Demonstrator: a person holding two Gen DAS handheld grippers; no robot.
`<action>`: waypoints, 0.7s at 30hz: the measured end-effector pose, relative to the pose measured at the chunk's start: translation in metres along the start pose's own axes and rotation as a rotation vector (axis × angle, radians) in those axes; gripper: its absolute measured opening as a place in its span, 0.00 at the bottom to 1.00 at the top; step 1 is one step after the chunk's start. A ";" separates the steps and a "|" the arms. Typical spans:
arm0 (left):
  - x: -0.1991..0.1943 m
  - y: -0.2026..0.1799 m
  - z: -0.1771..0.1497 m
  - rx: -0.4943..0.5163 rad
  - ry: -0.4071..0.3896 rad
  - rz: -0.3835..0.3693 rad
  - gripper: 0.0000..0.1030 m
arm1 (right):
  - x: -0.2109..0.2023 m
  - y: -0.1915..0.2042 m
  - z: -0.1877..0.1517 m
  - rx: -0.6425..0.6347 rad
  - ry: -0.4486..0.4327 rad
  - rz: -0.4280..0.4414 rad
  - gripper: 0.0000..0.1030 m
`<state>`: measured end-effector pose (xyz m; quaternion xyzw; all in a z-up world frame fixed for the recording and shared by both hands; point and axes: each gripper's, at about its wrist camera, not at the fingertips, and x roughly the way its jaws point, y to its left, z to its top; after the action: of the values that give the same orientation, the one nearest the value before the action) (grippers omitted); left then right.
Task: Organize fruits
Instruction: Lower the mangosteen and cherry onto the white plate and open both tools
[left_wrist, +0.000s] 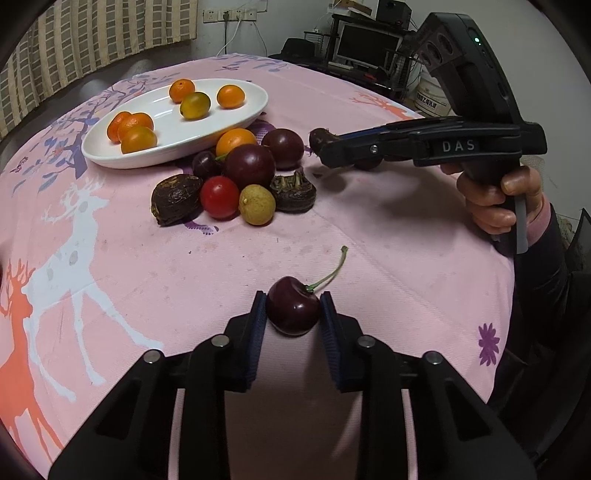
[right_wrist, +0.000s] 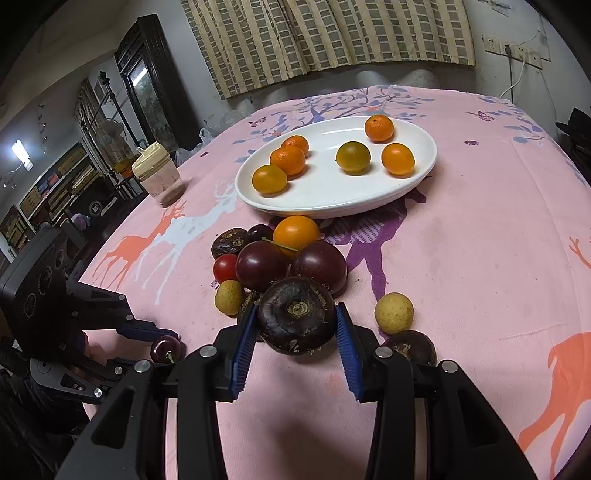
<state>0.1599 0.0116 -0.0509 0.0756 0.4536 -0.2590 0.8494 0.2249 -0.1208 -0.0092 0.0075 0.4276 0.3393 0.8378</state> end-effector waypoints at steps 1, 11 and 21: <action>0.000 0.000 0.001 0.000 -0.001 0.001 0.28 | -0.001 0.000 0.000 0.000 -0.007 0.001 0.41; -0.016 0.060 0.118 -0.169 -0.227 0.122 0.28 | -0.003 -0.003 0.072 0.018 -0.157 -0.087 0.41; 0.052 0.118 0.162 -0.336 -0.130 0.286 0.63 | 0.056 -0.027 0.115 0.034 -0.094 -0.233 0.51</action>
<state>0.3621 0.0348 -0.0119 -0.0204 0.4193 -0.0610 0.9056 0.3460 -0.0775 0.0158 -0.0121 0.3917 0.2318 0.8903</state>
